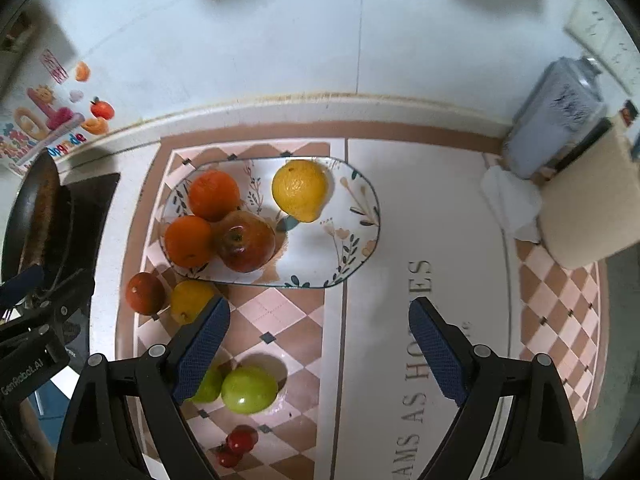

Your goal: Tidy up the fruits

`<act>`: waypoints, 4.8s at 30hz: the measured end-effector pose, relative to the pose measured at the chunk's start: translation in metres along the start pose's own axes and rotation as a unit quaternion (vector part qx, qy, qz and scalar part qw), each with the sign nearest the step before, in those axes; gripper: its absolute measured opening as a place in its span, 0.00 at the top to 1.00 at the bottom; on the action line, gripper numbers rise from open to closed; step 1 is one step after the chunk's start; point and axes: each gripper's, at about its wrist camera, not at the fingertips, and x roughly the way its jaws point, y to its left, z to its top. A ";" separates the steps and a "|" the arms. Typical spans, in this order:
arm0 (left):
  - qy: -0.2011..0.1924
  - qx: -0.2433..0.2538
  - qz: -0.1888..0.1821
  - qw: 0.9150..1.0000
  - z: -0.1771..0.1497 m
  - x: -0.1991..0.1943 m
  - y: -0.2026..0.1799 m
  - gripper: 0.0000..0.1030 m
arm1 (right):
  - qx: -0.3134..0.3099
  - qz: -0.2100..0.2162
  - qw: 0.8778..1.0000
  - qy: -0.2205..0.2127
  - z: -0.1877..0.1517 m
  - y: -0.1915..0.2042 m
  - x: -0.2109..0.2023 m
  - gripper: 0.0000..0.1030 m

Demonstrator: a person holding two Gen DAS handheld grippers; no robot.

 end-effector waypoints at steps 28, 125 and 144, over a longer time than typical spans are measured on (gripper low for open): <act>-0.038 0.005 0.003 0.999 -0.050 -0.051 0.023 0.00 | 0.077 0.117 0.990 0.023 -0.065 0.003 -0.035 0.10; 0.201 0.010 -0.092 0.975 0.148 0.183 -0.061 0.15 | 0.086 0.074 0.987 0.116 0.070 -0.050 0.150 0.09; 0.073 0.022 -0.036 0.996 0.060 0.063 -0.014 0.15 | 0.028 0.010 0.999 0.025 0.035 -0.025 0.050 0.09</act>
